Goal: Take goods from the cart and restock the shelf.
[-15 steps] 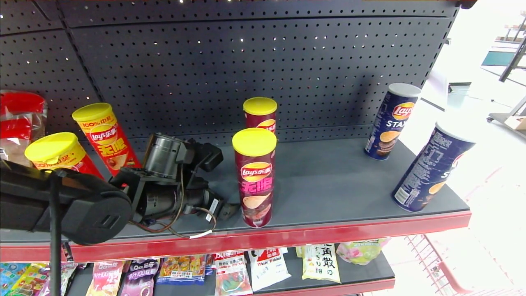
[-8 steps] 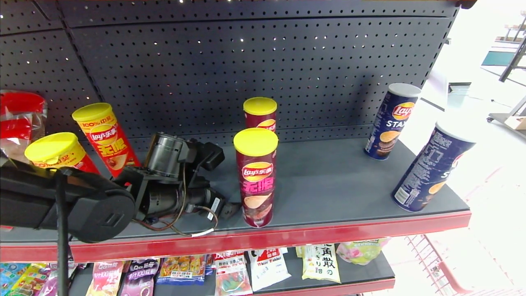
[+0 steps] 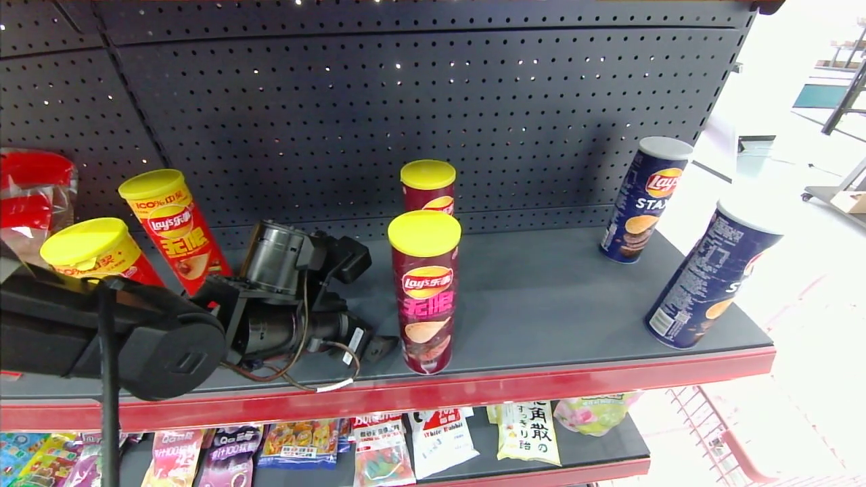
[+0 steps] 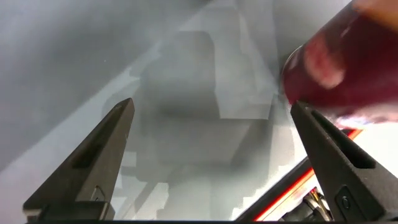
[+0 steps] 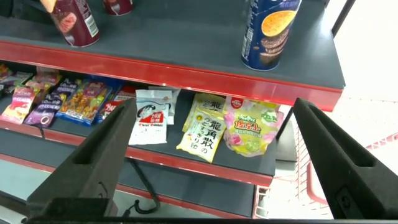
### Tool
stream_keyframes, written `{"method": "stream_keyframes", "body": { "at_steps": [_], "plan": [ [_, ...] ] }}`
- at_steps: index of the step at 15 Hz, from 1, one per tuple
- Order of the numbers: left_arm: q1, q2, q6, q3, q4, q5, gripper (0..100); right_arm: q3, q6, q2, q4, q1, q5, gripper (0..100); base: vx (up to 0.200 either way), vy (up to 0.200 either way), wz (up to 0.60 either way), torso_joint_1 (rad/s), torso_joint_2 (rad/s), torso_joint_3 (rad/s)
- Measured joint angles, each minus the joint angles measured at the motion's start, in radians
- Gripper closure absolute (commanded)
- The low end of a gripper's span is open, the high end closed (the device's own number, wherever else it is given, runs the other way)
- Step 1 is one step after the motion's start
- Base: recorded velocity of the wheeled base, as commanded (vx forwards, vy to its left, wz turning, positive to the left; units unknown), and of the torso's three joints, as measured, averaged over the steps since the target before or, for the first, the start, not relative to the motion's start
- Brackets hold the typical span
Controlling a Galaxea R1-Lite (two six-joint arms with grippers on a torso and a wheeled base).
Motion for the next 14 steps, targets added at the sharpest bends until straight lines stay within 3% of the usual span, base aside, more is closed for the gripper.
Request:
{"method": "stream_keyframes", "body": {
  "at_steps": [4, 8, 11, 14],
  "plan": [
    [0.043, -0.119, 0.001, 0.089, 0.003, 0.002, 0, 0.016, -0.003, -0.005, 0.003, 0.000, -0.001, 0, 0.000, 0.000, 0.00, 0.000, 0.00, 0.000],
    [0.116, -0.436, 0.001, 0.256, 0.065, 0.003, 0, 0.031, -0.003, -0.008, 0.002, -0.003, -0.033, 0, 0.000, 0.000, 0.00, 0.000, 0.00, 0.000],
    [0.206, -0.801, -0.016, 0.338, 0.303, 0.004, 0, 0.041, -0.006, -0.009, 0.002, -0.006, -0.093, 0, 0.000, 0.000, 0.00, 0.000, 0.00, 0.000],
    [0.341, -1.210, -0.095, 0.325, 0.707, 0.018, 0, 0.038, -0.008, -0.009, 0.002, -0.015, -0.203, 0, 0.000, 0.000, 0.00, 0.000, 0.00, 0.000]
  ]
}}
